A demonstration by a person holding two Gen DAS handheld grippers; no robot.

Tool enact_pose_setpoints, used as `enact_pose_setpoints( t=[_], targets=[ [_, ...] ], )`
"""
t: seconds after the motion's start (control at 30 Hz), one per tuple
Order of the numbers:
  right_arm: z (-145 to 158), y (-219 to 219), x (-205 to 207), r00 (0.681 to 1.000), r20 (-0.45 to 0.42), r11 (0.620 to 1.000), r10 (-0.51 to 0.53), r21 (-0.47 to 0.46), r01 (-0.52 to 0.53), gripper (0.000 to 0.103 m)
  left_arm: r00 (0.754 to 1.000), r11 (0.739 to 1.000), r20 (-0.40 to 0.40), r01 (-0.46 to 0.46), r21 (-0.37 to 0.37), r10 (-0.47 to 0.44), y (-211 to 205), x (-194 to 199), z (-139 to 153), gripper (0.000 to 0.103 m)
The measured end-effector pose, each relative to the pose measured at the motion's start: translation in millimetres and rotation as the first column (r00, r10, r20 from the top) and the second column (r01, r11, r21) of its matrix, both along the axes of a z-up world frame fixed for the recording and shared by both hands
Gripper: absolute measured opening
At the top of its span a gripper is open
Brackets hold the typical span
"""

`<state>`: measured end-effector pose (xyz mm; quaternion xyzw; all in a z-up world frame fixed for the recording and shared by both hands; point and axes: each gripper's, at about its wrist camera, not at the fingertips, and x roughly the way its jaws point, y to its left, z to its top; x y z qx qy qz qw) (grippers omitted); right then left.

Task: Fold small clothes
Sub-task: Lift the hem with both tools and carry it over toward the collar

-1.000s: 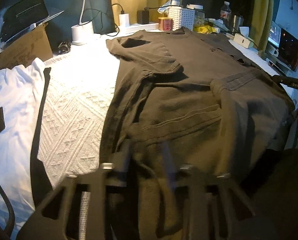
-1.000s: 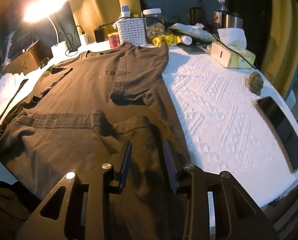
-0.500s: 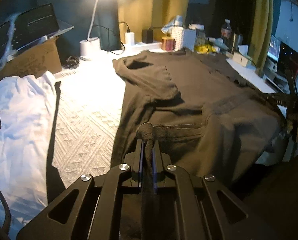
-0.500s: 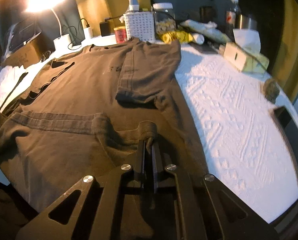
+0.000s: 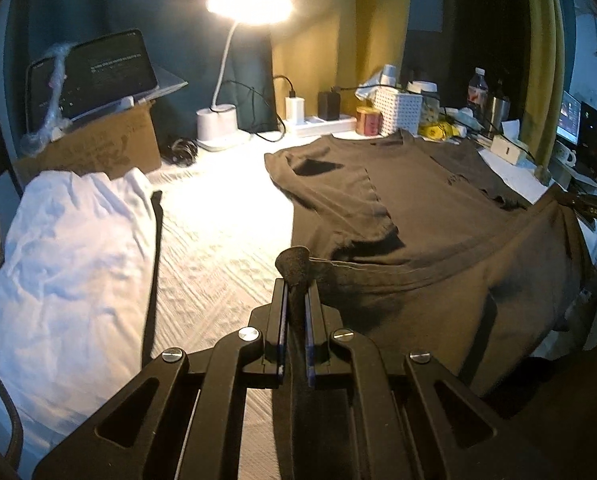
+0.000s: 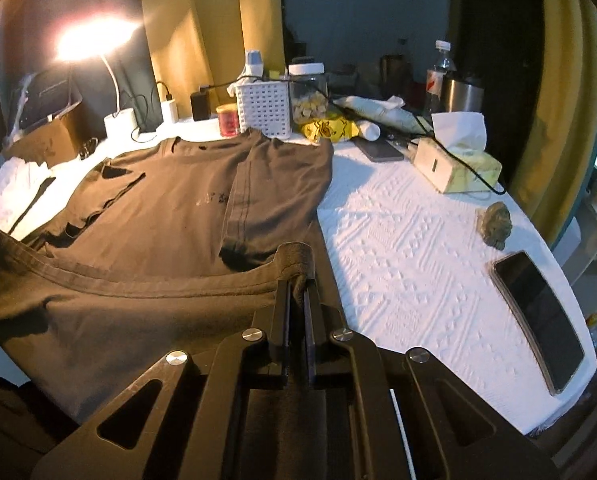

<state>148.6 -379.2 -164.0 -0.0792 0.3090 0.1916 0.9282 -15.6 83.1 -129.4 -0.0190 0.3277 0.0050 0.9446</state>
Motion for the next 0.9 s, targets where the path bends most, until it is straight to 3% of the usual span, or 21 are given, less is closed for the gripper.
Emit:
enact_pose_setpoints(
  t=[0.27,0.9],
  targets=[
    [8,-1,1,1.000,0.015,1.000,-0.002,0.019,0.001,0.007,1.000,1.000,-0.008,-0.014,-0.005,0.014,5,7,0,0.005],
    [43,-5,22,0.997,0.079,0.998,-0.017,0.065,0.012,0.007,0.995,0.999,0.086,-0.046,0.012,0.045,13,35,39,0.005]
  ],
)
